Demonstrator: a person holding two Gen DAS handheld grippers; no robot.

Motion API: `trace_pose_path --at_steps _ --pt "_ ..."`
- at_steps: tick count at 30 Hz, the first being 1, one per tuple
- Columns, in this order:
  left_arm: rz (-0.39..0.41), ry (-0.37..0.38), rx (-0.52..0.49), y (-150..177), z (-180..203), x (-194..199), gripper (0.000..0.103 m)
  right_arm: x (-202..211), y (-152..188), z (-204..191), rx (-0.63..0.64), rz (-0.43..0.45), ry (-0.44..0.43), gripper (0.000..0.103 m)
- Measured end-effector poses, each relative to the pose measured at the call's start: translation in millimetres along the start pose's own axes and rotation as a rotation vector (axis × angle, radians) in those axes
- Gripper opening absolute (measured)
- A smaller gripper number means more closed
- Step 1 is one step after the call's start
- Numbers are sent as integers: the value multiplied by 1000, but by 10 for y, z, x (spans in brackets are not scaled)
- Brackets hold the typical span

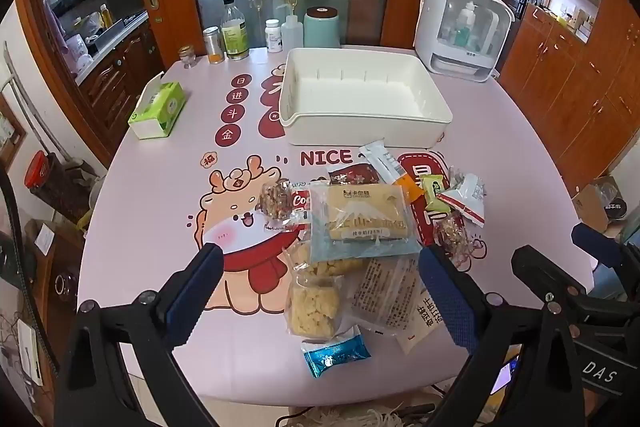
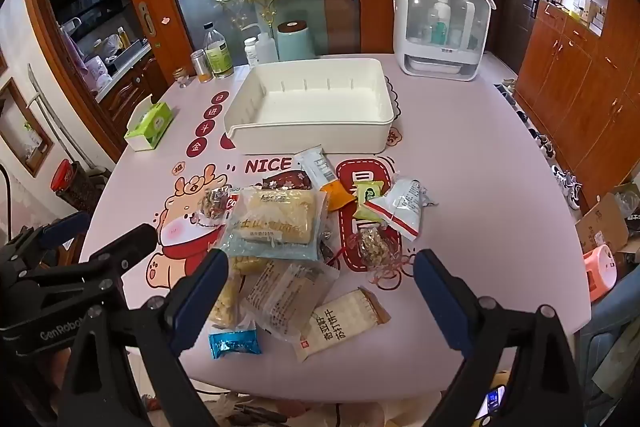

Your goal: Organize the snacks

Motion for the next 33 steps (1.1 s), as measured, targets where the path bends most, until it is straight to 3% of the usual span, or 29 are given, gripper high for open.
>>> trace_pose_path --at_steps 33 --pt "-34 -2 -17 140 47 -104 96 -67 88 59 -21 -16 -18 95"
Point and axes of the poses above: each gripper's, at about its wrist camera, not at the fingertips, and x roughly against the way its jaws point, z to its right, y to its underside, the point moved 8 cm from there along -x, roughly the way its jaws point, and after that the axes turned 2 degrees about z, right-handed, at the moved point
